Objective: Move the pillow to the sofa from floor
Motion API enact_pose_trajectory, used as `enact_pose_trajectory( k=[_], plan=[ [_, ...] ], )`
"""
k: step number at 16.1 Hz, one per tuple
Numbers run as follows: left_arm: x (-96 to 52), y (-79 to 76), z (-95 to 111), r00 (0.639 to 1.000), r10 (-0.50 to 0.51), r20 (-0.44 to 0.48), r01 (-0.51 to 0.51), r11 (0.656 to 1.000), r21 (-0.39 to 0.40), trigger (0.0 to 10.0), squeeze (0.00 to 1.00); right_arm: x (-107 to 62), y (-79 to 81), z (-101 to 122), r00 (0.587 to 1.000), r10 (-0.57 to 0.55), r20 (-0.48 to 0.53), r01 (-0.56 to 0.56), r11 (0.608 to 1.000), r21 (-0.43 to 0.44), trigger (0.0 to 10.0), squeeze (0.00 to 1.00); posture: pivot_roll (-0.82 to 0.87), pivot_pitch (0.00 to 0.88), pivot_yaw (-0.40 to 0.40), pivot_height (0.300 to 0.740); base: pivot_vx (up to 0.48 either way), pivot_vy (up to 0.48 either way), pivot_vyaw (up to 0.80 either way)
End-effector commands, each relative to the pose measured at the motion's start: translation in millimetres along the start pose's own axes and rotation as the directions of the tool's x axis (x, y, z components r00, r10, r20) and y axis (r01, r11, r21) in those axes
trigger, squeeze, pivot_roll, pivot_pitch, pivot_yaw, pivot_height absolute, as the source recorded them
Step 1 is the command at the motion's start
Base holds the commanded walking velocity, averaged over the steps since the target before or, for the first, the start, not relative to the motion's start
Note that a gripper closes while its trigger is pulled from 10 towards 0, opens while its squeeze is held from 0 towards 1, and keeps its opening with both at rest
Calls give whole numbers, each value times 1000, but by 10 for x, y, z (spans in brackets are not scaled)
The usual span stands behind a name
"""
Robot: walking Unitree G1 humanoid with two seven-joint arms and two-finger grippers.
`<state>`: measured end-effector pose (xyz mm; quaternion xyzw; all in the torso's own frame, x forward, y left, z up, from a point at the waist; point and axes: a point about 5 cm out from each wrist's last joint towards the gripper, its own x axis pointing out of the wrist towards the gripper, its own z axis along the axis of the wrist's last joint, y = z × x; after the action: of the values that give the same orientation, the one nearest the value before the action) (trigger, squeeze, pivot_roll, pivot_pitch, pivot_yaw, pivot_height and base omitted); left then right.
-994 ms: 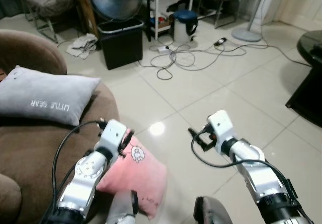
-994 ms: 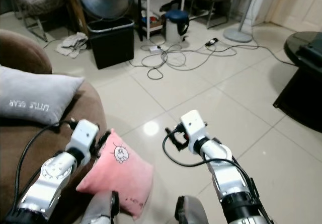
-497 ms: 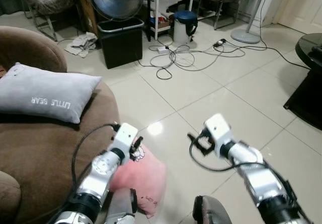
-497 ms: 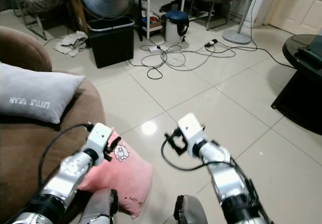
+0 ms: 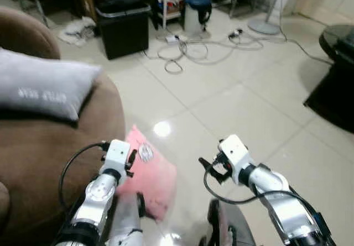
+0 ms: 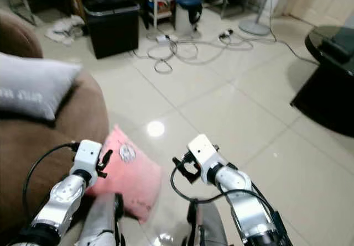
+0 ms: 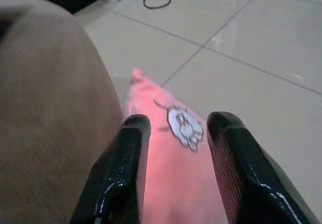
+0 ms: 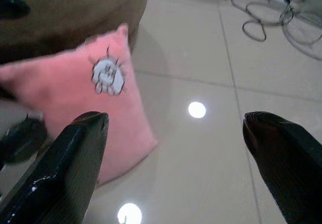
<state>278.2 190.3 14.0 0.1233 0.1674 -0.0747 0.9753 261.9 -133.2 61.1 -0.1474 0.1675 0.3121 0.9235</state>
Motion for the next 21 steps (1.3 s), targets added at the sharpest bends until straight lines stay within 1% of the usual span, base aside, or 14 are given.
enact_pose_trajectory(
  k=[1, 2, 4, 6, 8, 9, 13, 14, 16, 18, 19, 20, 21],
  plan=[
    [-11, -11, -24, 1000, 5, 4, -5, 1000, 3, 10000, 0, -40, -4, 0, 1000, 9, -10, -9, 1000, 2, 10000, 0, 62, 161, -74, 524, 0, 0, 0],
    [-12, -13, -23, 1000, 0, 9, 0, 1000, 18, 10000, 0, -60, -2, 6, 1000, 5, -9, -5, 1000, 7, 10000, 0, 59, 167, -72, 515, 0, 0, 0],
    [-12, 5, -8, 999, -5, 32, 4, 1000, 30, 10000, 0, -100, 16, 12, 1000, -5, -11, 5, 1000, 0, 10000, 0, 47, 179, -66, 515, 0, 0, 0],
    [21, 32, 8, 1000, -8, 28, 7, 999, 51, 10000, 0, -132, 17, 10, 1000, -16, -7, 16, 1000, 7, 10000, 0, 41, 191, -56, 515, 0, 0, 0],
    [39, 55, 10, 1000, 1, 16, -2, 999, 52, 10000, 4, -147, 33, 1, 1000, -15, -12, 15, 1000, 5, 10000, 0, 38, 197, -52, 515, 0, 0, 0],
    [55, 80, -10, 1000, 6, -10, -6, 999, 45, 10000, 1000, -160, 50, 6, 1000, -13, -14, 13, 1000, 1, 10000, 0, 29, 205, -48, 515, 0, 0, 0],
    [91, 161, -56, 994, 80, -71, -76, 996, 48, 10000, 1000, -183, 68, 46, 1000, -9, -10, 9, 1000, -6, 10000, 0, 9, 223, -50, 515, 0, 0, 0],
    [115, 227, -38, 986, 144, -83, -139, 988, 65, 10000, 1000, -200, 78, 54, 1000, 0, -12, 0, 1000, -8, 10000, 0, -2, 235, -56, 515, 0, 0, 0],
    [119, 303, -27, 977, 197, -85, -191, 979, 68, 10000, 1000, -241, 104, 60, 1000, 11, -16, -12, 1000, -10, 10000, 0, -13, 244, -65, 515, 0, 0, 0],
    [121, 335, -41, 973, 207, -102, -202, 977, 62, 10000, 1000, -278, 139, 71, 999, 29, -22, -30, 999, -17, 10000, 0, -30, 256, -80, 515, 0, 0, 0],
    [122, 371, -59, 966, 226, -124, -218, 973, 73, 10000, 1000, -302, 159, 92, 998, 50, -27, -51, 998, -34, 10000, 0, -49, 266, -98, 515, 0, 0, 0],
    [122, 390, -62, 963, 237, -132, -229, 970, 78, 10000, 1000, -312, 158, 103, 998, 55, -28, -56, 998, -36, 10000, 0, -55, 267, -103, 515, 0, 0, 0],
    [115, 445, -64, 954, 267, -137, -257, 963, 86, 10000, 1000, -348, 147, 143, 998, 62, -26, -64, 997, -45, 10000, 0, -75, 267, -124, 515, 0, 0, 0]
  ],
)
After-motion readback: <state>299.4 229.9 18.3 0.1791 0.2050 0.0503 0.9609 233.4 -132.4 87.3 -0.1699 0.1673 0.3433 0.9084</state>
